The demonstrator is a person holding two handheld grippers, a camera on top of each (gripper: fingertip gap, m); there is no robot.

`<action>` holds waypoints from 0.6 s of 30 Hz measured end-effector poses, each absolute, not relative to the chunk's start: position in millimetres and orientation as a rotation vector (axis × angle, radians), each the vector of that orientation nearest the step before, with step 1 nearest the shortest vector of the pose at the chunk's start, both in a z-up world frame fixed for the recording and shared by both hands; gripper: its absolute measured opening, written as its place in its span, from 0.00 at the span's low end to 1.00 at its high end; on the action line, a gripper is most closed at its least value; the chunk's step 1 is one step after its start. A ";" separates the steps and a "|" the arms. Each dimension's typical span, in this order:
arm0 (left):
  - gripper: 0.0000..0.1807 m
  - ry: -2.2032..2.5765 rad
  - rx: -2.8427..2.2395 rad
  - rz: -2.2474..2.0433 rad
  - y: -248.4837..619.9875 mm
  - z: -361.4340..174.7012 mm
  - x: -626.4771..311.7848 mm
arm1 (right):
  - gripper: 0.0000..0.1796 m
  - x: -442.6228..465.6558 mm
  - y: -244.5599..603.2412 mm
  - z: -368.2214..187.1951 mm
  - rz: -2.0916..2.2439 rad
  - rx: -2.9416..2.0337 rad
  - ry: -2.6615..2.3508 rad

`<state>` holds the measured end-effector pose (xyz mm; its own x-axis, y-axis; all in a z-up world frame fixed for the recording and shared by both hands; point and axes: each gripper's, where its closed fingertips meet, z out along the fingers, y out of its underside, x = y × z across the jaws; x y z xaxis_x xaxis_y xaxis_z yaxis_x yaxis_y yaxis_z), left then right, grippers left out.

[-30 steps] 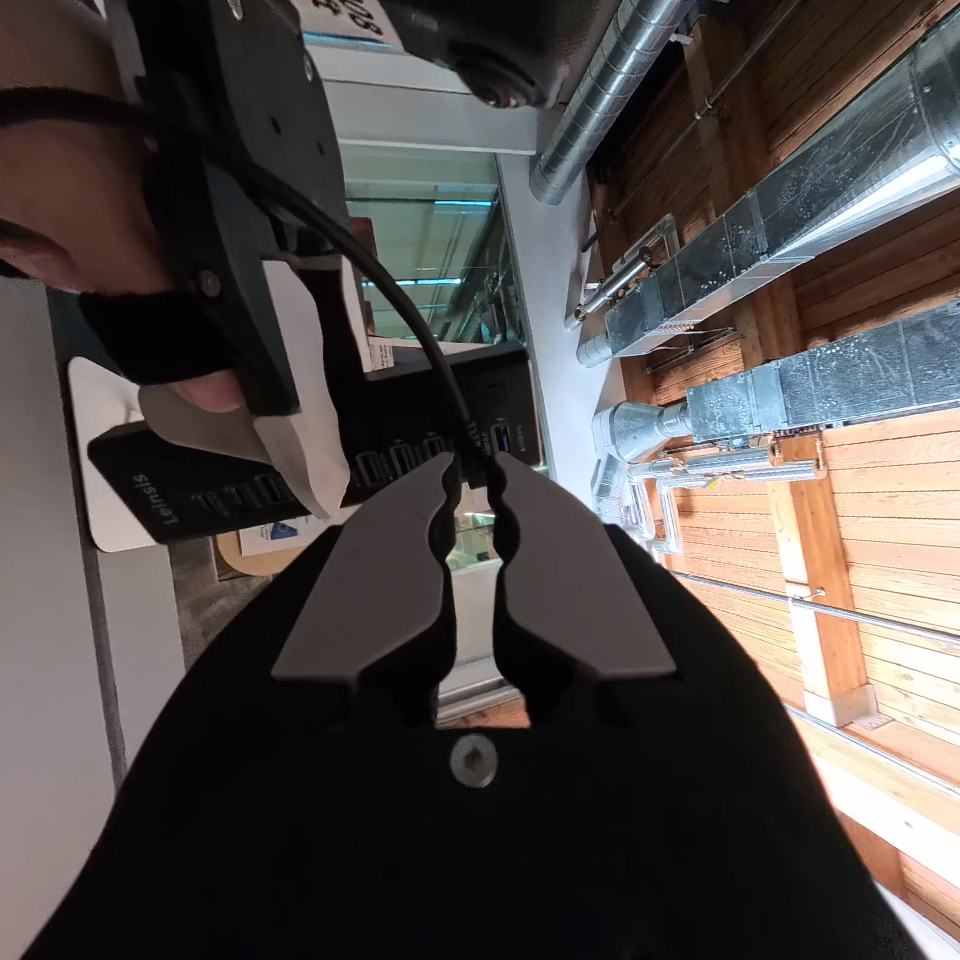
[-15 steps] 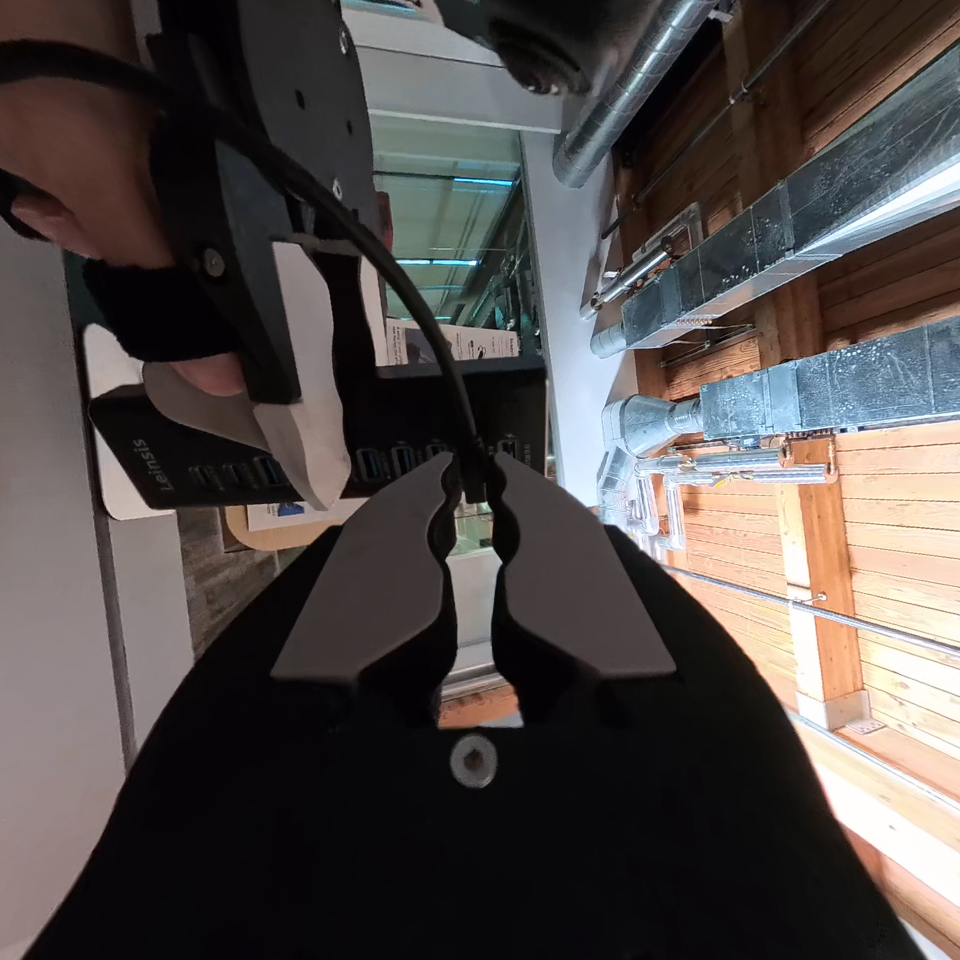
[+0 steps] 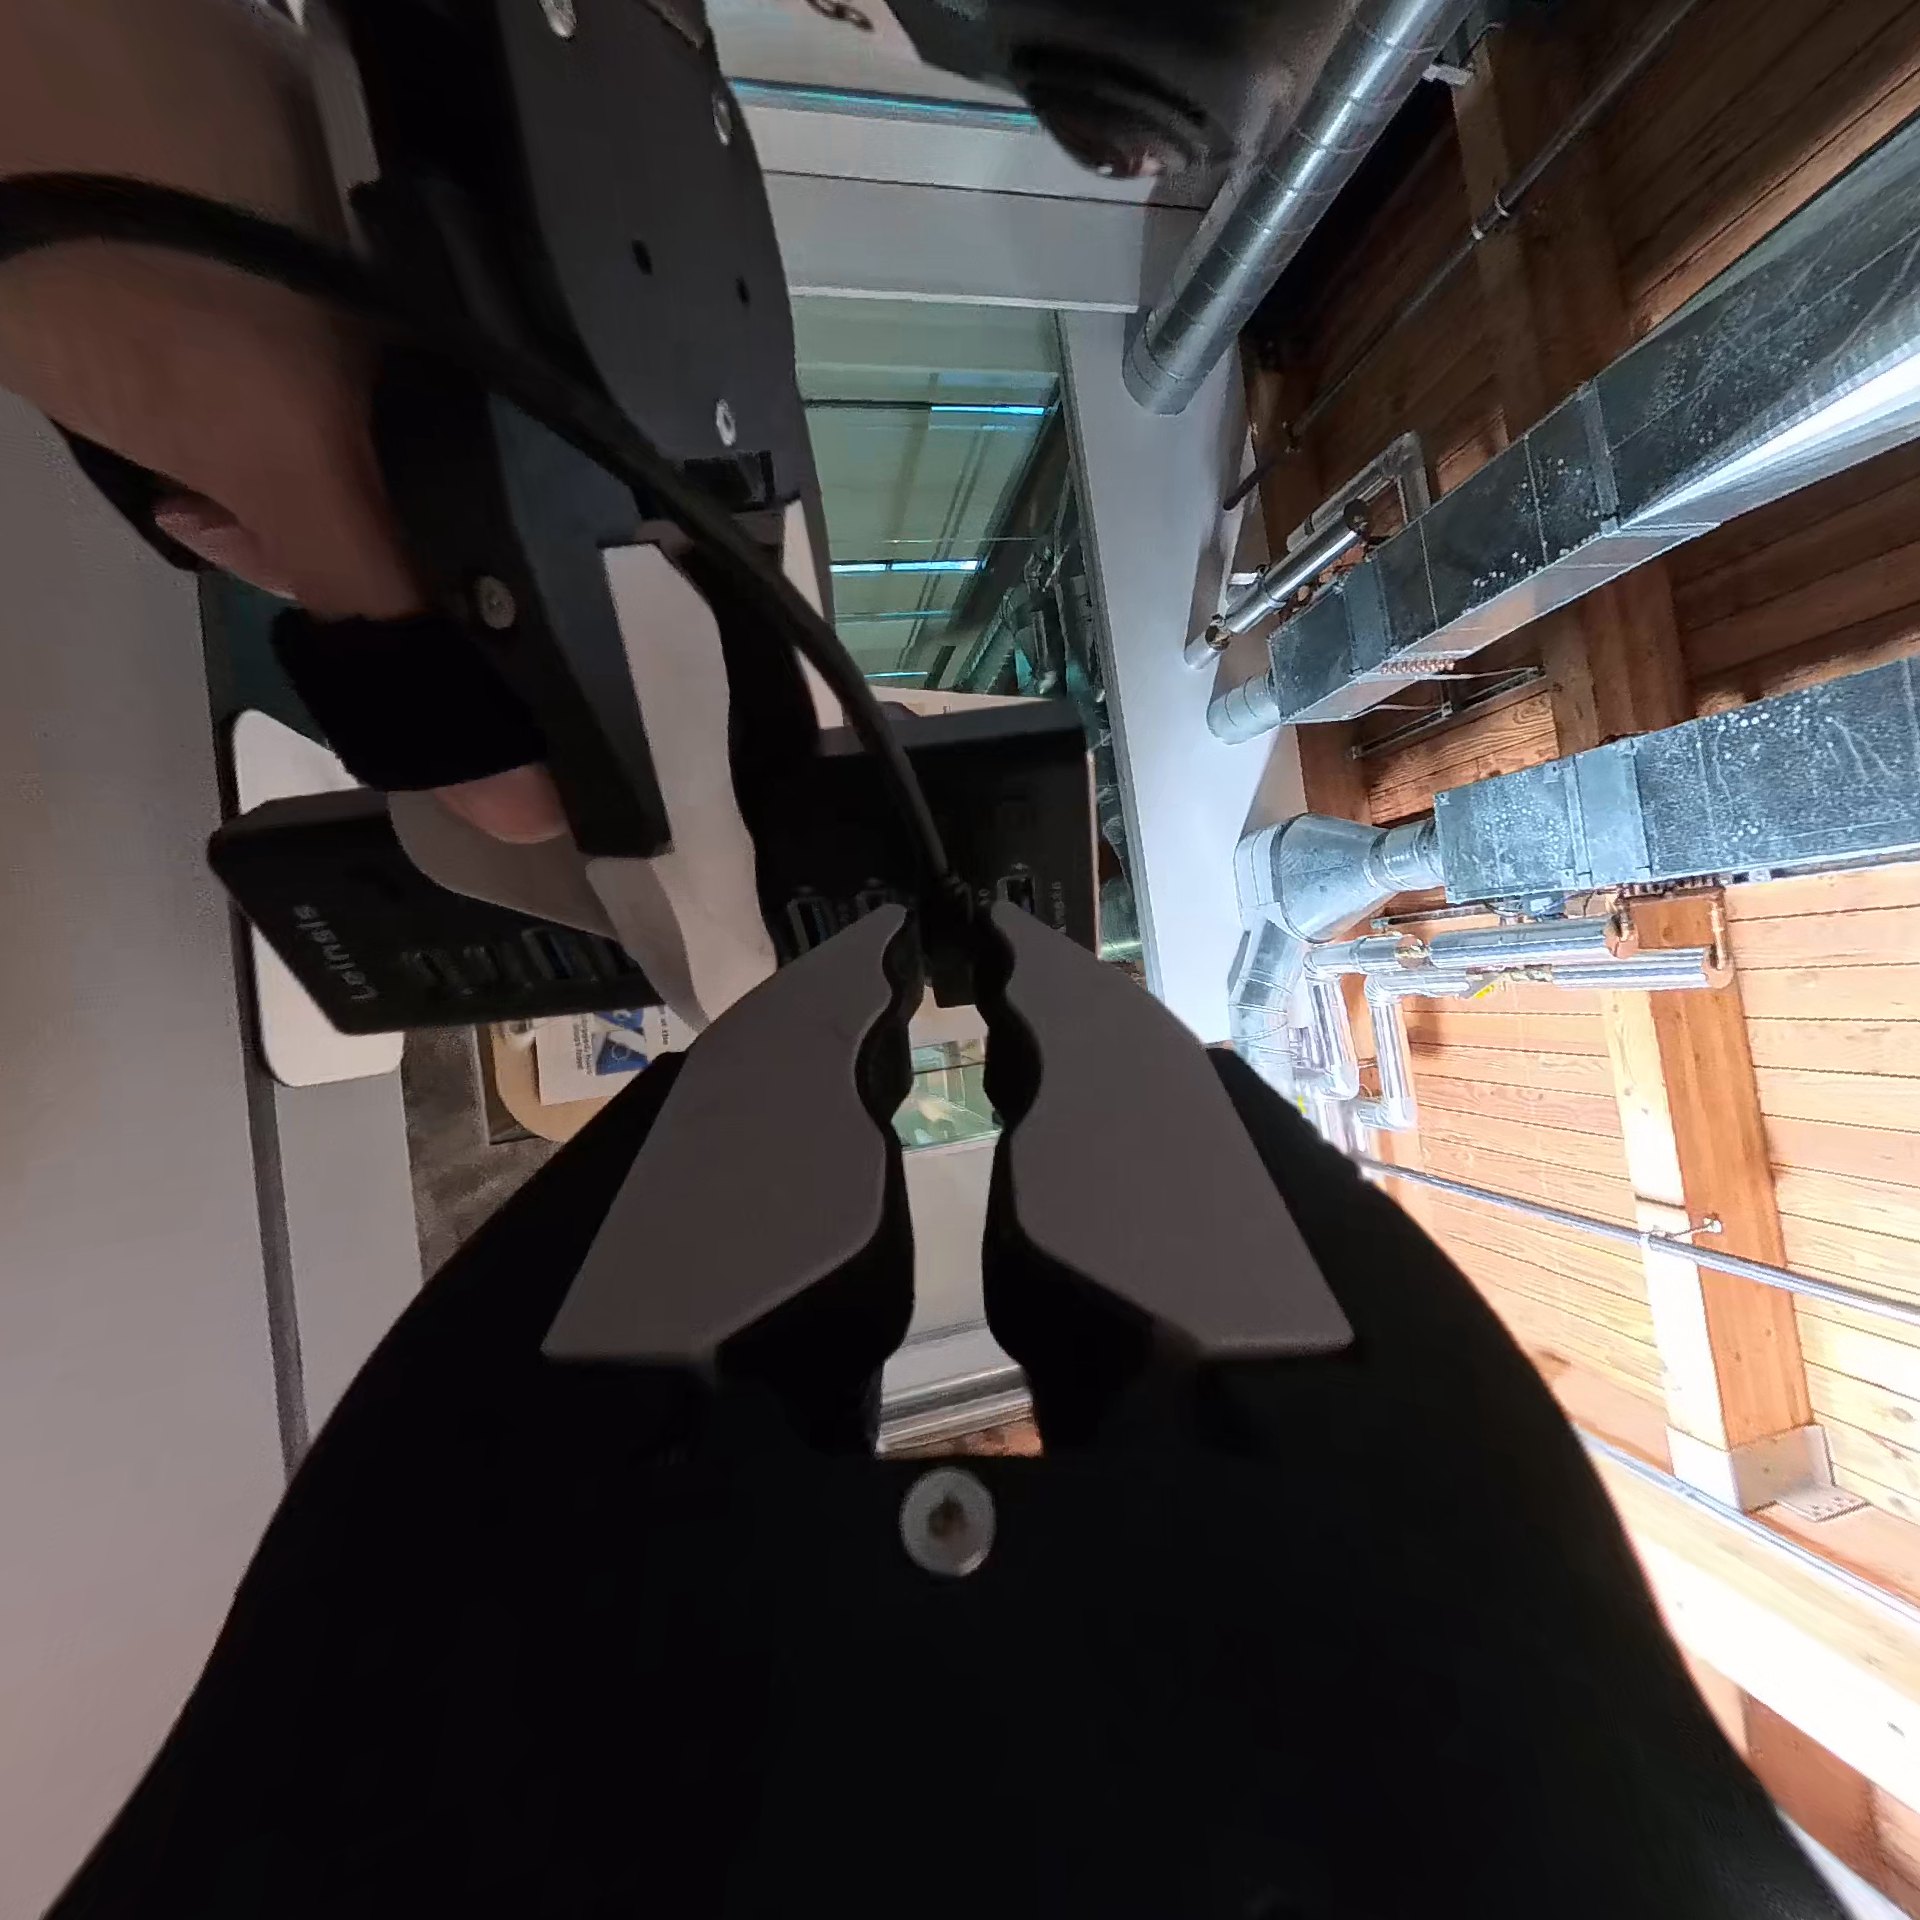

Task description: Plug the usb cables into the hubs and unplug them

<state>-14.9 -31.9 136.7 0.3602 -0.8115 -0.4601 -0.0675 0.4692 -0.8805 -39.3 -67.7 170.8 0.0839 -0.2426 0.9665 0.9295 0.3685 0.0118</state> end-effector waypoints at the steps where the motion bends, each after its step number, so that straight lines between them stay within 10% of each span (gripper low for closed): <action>1: 0.17 1.106 -0.963 -0.537 -31.5 138.8 -16.7 | 0.05 -39.4 -68.4 171.7 -1.009 -0.771 -1.143; 18: 0.18 1.202 -0.953 -0.464 -30.1 133.3 -23.9 | 0.05 -45.1 -63.9 169.5 -0.934 -0.783 -1.119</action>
